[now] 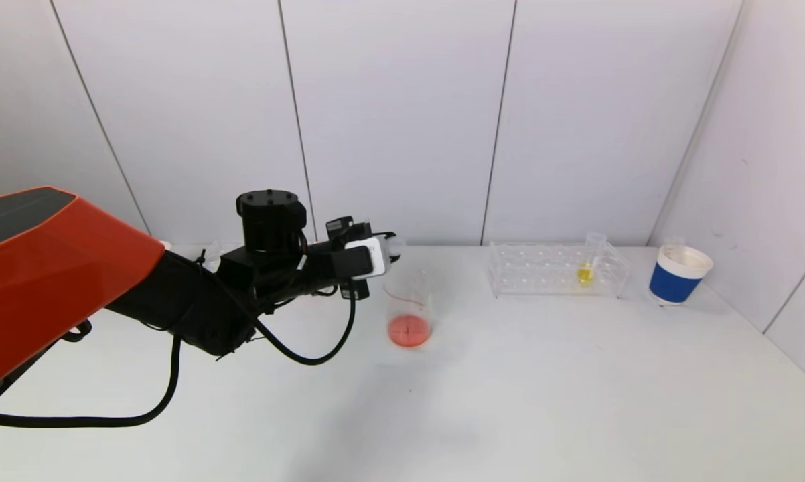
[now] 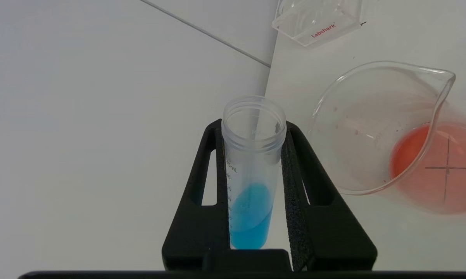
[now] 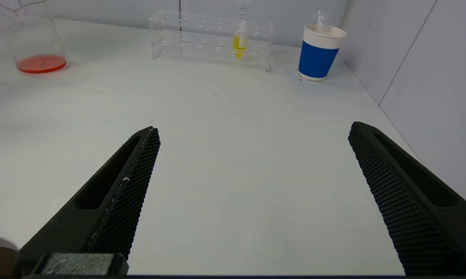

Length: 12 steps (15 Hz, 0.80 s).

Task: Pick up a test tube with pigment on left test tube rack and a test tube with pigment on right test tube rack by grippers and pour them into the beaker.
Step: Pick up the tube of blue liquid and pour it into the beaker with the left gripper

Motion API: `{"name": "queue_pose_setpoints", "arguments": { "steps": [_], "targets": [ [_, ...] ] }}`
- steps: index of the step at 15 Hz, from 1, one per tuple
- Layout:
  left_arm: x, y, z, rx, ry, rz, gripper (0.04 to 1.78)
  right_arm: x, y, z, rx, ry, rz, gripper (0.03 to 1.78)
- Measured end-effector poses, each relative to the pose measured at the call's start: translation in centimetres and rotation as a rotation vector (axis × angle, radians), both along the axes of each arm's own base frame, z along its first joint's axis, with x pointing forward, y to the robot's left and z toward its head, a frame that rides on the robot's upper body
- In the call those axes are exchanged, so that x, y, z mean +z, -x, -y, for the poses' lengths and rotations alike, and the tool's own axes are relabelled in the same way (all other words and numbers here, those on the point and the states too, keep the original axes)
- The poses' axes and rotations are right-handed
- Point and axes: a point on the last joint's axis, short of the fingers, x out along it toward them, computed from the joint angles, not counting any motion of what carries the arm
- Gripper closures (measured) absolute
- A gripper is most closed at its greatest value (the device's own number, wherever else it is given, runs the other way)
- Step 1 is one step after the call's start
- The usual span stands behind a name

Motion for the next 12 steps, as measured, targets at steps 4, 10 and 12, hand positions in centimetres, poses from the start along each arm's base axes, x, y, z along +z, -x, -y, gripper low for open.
{"name": "queue_pose_setpoints", "arguments": {
  "steps": [4, 10, 12],
  "targets": [
    [0.06, 0.02, 0.04, -0.003, -0.009, 0.015, 1.4, 0.0, 0.0, 0.0, 0.0, 0.0, 0.0, 0.04],
    [-0.03, 0.06, 0.04, -0.011, -0.059, 0.074, 1.4, 0.0, 0.0, 0.0, 0.0, 0.0, 0.0, 0.04],
    [-0.26, 0.11, 0.02, -0.015, -0.083, 0.092, 1.4, 0.0, 0.0, 0.0, 0.0, 0.0, 0.0, 0.04]
  ]
}}
